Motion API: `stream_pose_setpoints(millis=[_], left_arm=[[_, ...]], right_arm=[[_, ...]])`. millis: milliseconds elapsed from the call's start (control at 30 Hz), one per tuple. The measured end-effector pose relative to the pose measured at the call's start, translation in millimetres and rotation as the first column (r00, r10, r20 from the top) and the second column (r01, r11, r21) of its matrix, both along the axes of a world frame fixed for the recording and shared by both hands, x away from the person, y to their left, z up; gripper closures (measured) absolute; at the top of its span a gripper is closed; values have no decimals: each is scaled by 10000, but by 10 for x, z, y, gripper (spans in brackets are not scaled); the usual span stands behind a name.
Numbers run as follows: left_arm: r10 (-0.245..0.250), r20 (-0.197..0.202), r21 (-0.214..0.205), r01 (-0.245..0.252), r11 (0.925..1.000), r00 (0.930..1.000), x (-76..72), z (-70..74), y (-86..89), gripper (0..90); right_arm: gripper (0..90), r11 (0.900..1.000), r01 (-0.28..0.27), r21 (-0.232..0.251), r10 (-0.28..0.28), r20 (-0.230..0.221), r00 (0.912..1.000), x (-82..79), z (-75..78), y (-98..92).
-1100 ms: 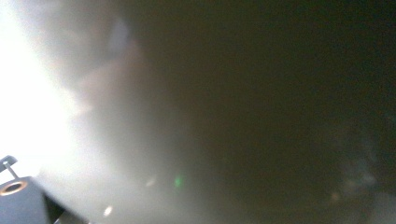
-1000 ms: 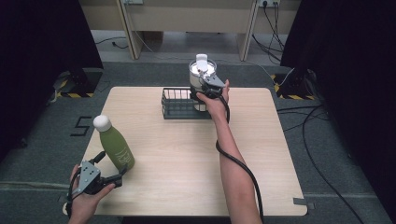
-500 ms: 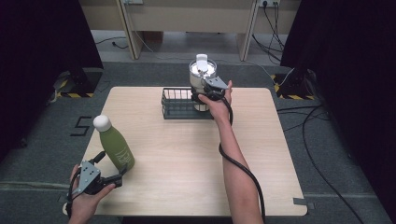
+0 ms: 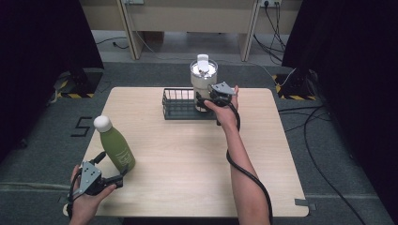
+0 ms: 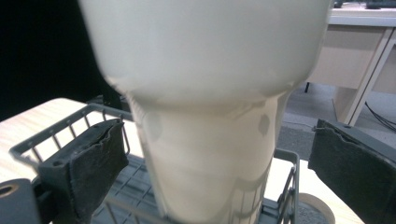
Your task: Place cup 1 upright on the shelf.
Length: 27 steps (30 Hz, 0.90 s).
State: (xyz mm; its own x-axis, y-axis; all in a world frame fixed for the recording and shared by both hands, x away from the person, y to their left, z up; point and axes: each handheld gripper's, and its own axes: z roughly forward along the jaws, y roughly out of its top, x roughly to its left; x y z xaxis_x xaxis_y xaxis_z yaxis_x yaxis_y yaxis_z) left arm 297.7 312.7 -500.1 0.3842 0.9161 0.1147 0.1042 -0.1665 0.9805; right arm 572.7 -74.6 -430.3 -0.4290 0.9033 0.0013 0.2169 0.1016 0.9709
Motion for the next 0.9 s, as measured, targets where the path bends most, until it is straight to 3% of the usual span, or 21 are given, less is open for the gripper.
stream_pose_setpoints(millis=[500,900], left_arm=[[55,-4,41,-55,10000,10000,14,4,-4,56],[28,24,47,-28,10000,10000,7,1,-3,55]], right_arm=[[60,9992,-279,286,278,16,9996,-265,39,-182],[77,9999,-106,52,106,-91,9999,-473,-31,-442]])
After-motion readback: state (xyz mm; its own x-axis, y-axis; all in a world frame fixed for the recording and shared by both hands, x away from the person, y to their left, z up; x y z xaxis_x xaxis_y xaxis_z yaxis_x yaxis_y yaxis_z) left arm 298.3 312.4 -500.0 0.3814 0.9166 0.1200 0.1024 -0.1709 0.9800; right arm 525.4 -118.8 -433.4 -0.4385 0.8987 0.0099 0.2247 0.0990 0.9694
